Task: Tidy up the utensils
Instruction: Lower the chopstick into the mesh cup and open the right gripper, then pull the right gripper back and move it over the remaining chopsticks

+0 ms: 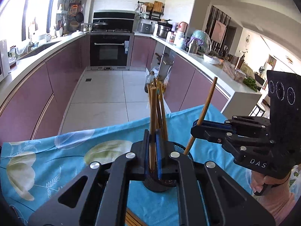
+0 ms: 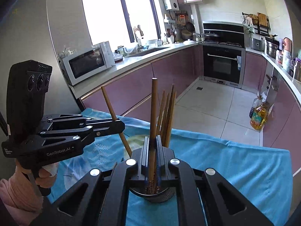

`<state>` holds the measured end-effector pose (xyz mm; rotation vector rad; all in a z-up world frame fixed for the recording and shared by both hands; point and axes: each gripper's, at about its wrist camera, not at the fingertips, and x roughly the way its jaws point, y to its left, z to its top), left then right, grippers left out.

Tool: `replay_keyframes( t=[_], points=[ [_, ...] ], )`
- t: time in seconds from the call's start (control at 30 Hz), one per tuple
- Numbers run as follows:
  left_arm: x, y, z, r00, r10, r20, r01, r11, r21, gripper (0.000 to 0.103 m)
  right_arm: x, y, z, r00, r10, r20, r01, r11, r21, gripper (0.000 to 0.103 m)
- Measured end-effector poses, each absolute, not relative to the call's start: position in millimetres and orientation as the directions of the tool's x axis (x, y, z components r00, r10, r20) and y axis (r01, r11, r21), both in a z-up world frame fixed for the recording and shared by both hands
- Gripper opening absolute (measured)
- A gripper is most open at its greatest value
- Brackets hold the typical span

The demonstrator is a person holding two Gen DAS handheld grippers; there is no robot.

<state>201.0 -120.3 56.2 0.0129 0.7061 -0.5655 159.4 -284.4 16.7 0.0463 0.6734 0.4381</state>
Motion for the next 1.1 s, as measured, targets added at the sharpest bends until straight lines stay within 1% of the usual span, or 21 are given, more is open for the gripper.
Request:
replay_keyframes(
  t=[0.13,0.33,0.43,0.5,0.57,0.63,0.7,0.77,0.9,0.97,1.03,1.1],
  points=[
    [216.2,-127.2,38.3,0.597,-0.475,-0.647,0.489,0.854,-0.177,0.008,171.4,-288.3,4.7,0.678,0.39,-0.623,-0.347,0.917,0.196,0.008],
    [230.5,-132.2,19.9,0.584,-0.476,-0.658,0.478,0.856,-0.196,0.009,174.1,-292.7,2.0,0.687,0.387,-0.615,-0.323,0.921,0.219,0.008],
    [230.9,-132.1,12.7,0.578,-0.483,-0.657,0.477,0.854,-0.208,0.009,172.3,-294.3,1.7,0.693,0.39,-0.607,-0.323,0.92,0.223,0.016],
    [228.5,-130.9,8.9,0.581,-0.482,-0.656,0.474,0.856,-0.209,0.012,169.2,-294.8,1.8,0.697,0.395,-0.599,-0.325,0.918,0.226,0.022],
    [226.1,-129.1,6.6,0.596,-0.472,-0.65,0.467,0.862,-0.198,0.02,165.4,-294.8,1.2,0.701,0.396,-0.592,-0.327,0.917,0.226,0.024],
    [220.9,-121.0,6.7,0.608,-0.466,-0.642,0.46,0.867,-0.193,0.025,159.8,-294.0,2.2,0.709,0.398,-0.582,-0.33,0.917,0.224,0.03],
    [212.6,-116.0,5.7,0.62,-0.462,-0.634,0.457,0.87,-0.186,0.027,154.5,-293.8,4.8,0.717,0.401,-0.571,-0.336,0.916,0.22,0.039],
    [200.0,-109.5,8.7,0.637,-0.455,-0.623,0.451,0.875,-0.177,0.031,148.1,-290.3,9.4,0.724,0.405,-0.558,-0.348,0.914,0.211,0.041],
    [179.9,-94.3,8.0,0.668,-0.432,-0.607,0.429,0.889,-0.16,0.036,128.3,-283.8,15.9,0.724,0.435,-0.535,-0.385,0.899,0.209,0.044],
    [171.3,-83.0,7.9,0.682,-0.418,-0.6,0.411,0.898,-0.158,0.041,117.7,-278.8,17.8,0.721,0.452,-0.526,-0.411,0.889,0.201,0.046],
    [163.5,-70.9,6.8,0.694,-0.401,-0.597,0.387,0.908,-0.16,0.048,106.9,-272.4,19.2,0.715,0.467,-0.521,-0.438,0.879,0.187,0.05],
    [155.6,-58.0,2.5,0.707,-0.378,-0.598,0.36,0.92,-0.156,0.048,96.9,-265.7,19.2,0.708,0.477,-0.521,-0.459,0.871,0.174,0.05]
  ],
)
